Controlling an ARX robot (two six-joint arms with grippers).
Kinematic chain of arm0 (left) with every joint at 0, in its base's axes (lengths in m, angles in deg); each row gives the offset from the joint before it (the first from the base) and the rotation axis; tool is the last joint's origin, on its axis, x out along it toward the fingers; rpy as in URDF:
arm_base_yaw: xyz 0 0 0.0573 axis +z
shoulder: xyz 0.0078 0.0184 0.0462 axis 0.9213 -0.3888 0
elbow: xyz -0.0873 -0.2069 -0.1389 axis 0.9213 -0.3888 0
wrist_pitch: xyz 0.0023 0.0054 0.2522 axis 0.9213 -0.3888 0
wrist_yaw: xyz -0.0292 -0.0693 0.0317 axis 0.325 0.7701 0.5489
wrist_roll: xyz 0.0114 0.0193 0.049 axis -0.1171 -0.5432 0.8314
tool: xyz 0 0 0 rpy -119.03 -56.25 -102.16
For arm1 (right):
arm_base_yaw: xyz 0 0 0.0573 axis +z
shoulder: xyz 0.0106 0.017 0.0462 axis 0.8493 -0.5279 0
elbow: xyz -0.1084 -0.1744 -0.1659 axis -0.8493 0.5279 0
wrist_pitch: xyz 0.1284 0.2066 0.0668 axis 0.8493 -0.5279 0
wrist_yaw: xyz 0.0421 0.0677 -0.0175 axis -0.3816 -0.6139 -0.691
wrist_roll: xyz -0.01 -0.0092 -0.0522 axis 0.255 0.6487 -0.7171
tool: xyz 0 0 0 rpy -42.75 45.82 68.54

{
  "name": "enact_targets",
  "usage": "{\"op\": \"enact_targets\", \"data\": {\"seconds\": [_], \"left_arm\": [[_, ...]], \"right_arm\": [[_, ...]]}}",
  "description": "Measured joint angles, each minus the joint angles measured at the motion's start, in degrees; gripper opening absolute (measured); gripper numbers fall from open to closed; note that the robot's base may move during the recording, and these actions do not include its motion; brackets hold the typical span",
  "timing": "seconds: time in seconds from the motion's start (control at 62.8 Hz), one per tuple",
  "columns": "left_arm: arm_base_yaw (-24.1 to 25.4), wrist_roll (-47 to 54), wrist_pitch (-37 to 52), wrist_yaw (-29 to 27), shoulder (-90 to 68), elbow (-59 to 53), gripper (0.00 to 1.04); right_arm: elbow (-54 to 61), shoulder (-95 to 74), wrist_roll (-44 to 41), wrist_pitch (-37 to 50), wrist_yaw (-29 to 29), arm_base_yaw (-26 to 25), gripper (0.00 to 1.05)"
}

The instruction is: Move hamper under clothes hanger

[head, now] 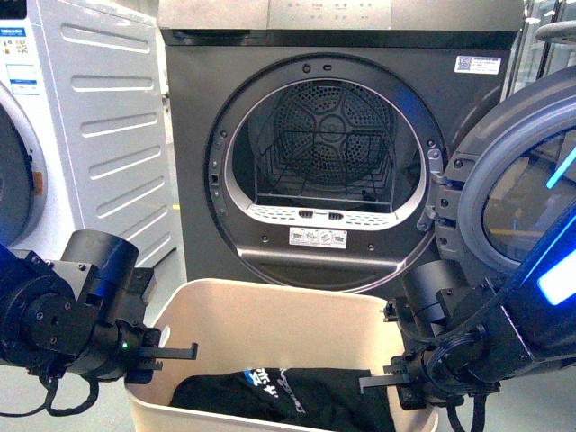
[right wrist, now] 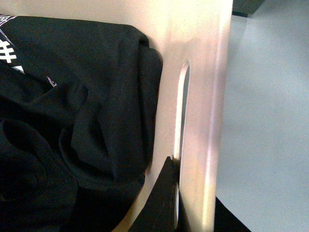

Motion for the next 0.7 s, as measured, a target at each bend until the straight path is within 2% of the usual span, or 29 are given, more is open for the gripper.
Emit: {"op": "enact_targets", "data": {"seconds": [0.271, 0.494, 0.701], "left_arm": [[0.00, 0.00, 0.00, 0.00, 0.00, -0.02, 0.04], [1.73, 0.00, 0.00, -0.90, 0.20, -0.15, 0.04], [-0.66, 0.00, 0.02, 0.72, 0.35, -0.13, 0.04]], "right_arm": [[0.00, 0.00, 0.00, 0.02, -0.04, 0.02, 0.03], [0.00, 0.00, 0.24, 0.22, -1.31, 2.14, 0.03], [-0.02, 0.28, 0.20, 0.22, 0.28, -0.68, 0.03]]}}
